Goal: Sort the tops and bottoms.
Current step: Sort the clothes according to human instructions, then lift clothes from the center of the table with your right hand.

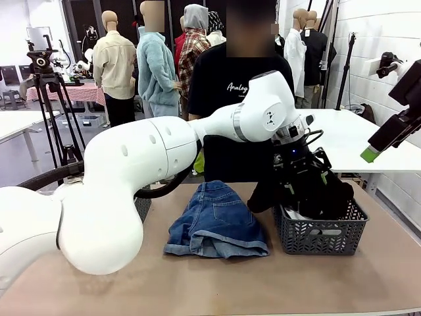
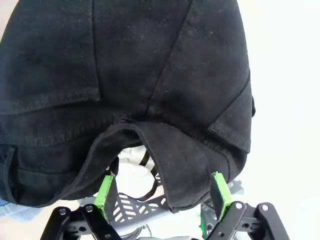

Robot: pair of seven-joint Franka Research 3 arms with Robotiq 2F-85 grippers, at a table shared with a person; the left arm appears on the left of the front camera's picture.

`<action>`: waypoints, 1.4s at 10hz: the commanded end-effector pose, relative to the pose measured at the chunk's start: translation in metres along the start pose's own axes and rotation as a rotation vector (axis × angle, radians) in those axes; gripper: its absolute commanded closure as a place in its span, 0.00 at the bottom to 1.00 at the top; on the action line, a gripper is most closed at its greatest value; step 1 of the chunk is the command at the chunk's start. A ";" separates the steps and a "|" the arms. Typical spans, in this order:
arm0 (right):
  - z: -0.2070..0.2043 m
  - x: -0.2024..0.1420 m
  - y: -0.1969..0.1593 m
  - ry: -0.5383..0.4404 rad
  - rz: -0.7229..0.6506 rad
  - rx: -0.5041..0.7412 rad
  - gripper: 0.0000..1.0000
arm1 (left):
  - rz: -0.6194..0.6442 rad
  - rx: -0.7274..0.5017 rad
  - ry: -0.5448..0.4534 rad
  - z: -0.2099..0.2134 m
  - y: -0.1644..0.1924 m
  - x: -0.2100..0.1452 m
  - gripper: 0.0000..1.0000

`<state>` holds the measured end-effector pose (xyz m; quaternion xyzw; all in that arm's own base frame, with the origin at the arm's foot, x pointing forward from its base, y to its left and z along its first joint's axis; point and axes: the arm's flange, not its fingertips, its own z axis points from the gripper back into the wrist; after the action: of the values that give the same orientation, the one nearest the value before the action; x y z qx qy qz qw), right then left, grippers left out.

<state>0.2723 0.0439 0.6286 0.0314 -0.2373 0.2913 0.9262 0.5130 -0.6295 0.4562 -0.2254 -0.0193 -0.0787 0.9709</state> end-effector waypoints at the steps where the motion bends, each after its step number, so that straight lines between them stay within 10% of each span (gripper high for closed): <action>1: 0.000 -0.001 0.000 0.012 -0.002 -0.004 0.00 | -0.001 0.002 -0.019 -0.001 0.000 0.001 0.04; 14: 0.000 -0.001 0.000 0.012 -0.002 -0.004 0.00 | -0.054 0.078 -0.025 0.032 -0.004 -0.026 0.04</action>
<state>0.2724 0.0438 0.6286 0.0314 -0.2372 0.2913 0.9262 0.5092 -0.6294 0.4632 -0.2181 -0.0237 -0.0841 0.9720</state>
